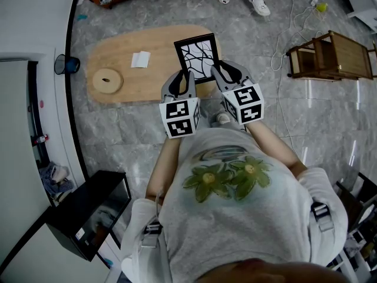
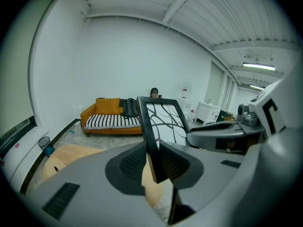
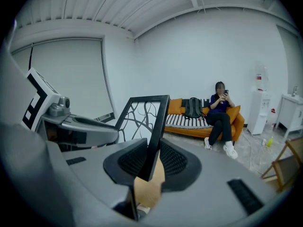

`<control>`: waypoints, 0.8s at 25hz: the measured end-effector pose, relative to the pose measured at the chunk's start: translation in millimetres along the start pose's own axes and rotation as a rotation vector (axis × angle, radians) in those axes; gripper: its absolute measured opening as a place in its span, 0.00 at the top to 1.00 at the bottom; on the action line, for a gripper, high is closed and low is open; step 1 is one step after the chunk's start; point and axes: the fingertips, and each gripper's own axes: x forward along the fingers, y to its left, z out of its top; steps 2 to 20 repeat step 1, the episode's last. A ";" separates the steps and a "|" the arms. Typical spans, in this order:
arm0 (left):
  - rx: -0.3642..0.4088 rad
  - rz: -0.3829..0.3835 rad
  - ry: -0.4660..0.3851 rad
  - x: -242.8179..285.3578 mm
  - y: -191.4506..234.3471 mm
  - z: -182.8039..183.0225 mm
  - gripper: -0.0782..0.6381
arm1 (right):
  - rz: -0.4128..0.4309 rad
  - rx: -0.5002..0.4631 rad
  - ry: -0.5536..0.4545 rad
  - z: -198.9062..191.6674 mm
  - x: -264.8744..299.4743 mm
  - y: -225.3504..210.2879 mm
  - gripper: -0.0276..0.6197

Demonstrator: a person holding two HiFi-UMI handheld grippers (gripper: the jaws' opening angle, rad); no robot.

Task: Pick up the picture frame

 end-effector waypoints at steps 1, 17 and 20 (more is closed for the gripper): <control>-0.001 0.001 0.000 0.1 -0.1 -0.3 0.76 | 0.000 -0.001 0.001 -0.3 0.0 -0.2 0.82; -0.001 0.001 0.000 0.1 -0.1 -0.3 0.76 | 0.000 -0.001 0.001 -0.3 0.0 -0.2 0.82; -0.001 0.001 0.000 0.1 -0.1 -0.3 0.76 | 0.000 -0.001 0.001 -0.3 0.0 -0.2 0.82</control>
